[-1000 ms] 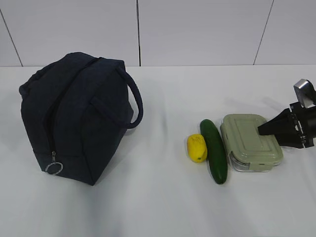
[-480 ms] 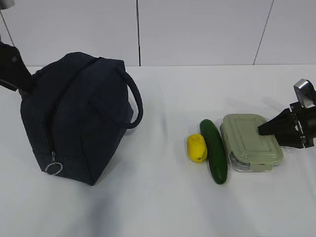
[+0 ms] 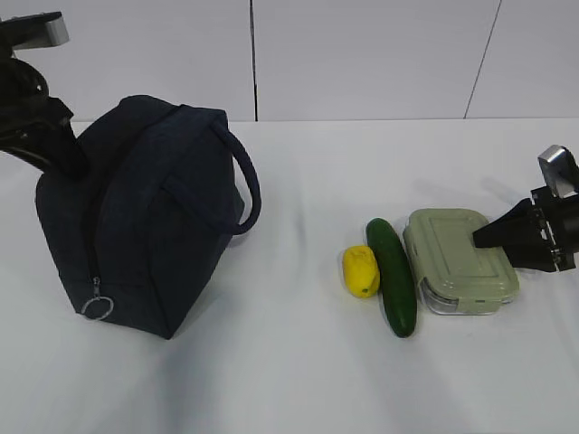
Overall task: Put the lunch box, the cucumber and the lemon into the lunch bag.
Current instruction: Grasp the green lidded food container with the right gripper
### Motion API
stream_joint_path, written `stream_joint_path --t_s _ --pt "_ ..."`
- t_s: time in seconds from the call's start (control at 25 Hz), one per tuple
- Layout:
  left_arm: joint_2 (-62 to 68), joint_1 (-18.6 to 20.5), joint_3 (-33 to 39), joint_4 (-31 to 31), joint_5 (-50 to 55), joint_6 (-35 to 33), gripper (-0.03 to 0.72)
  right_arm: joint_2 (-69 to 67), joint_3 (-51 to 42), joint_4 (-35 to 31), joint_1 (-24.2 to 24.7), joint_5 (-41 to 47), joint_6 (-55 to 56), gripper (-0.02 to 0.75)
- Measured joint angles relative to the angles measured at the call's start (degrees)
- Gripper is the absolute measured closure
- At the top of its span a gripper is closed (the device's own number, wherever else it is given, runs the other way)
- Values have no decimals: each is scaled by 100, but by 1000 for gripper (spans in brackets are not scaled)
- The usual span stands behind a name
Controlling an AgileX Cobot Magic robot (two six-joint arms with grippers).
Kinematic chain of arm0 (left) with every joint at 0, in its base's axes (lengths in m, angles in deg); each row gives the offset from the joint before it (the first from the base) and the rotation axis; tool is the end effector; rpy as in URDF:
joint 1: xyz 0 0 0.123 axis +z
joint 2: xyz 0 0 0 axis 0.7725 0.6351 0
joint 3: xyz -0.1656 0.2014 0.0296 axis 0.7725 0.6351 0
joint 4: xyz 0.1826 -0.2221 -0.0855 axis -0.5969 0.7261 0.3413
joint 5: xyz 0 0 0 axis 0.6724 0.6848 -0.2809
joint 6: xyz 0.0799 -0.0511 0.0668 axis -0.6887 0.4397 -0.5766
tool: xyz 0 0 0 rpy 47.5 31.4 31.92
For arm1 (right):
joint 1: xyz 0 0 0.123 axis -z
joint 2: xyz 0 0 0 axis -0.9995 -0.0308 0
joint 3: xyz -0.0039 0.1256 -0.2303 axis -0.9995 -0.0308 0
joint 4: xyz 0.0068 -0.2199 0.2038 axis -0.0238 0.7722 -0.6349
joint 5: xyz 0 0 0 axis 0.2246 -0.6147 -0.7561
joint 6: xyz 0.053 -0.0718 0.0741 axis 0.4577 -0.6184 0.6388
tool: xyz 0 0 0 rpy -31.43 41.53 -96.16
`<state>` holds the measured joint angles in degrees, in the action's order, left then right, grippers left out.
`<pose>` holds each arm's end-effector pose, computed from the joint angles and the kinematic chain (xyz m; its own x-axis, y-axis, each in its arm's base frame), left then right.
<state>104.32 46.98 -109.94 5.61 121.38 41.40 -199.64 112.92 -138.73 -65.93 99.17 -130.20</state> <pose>0.4104 -0.0665 0.2059 -0.8737 0.3513 -0.3365 0.4416 0.8628 -0.2460 0.4024 -0.0608 0.0274 -0.9741 0.0809 -0.2111 -0.1301 0.5631 0.8161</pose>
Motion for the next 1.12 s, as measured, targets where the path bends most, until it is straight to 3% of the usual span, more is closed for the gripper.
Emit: stream_joint_path --t_s 0.08,0.16,0.6,0.84,1.0,1.12 --pt "0 0 -70 -19 147 0 610 0 0 0 0 0 0 339" --pt "4 0 -177 -48 323 0 659 0 0 4 0 0 10 339" --pt "27 -40 -1630 -326 706 454 669 0 0 4 0 0 20 339" --pt "242 -315 -1673 -1018 741 623 670 0 0 4 0 0 30 339" --pt "283 -324 -1673 -1695 743 774 671 0 0 4 0 9 30 339" --pt "283 -313 -1673 -1876 743 823 671 0 0 4 0 9 30 339"
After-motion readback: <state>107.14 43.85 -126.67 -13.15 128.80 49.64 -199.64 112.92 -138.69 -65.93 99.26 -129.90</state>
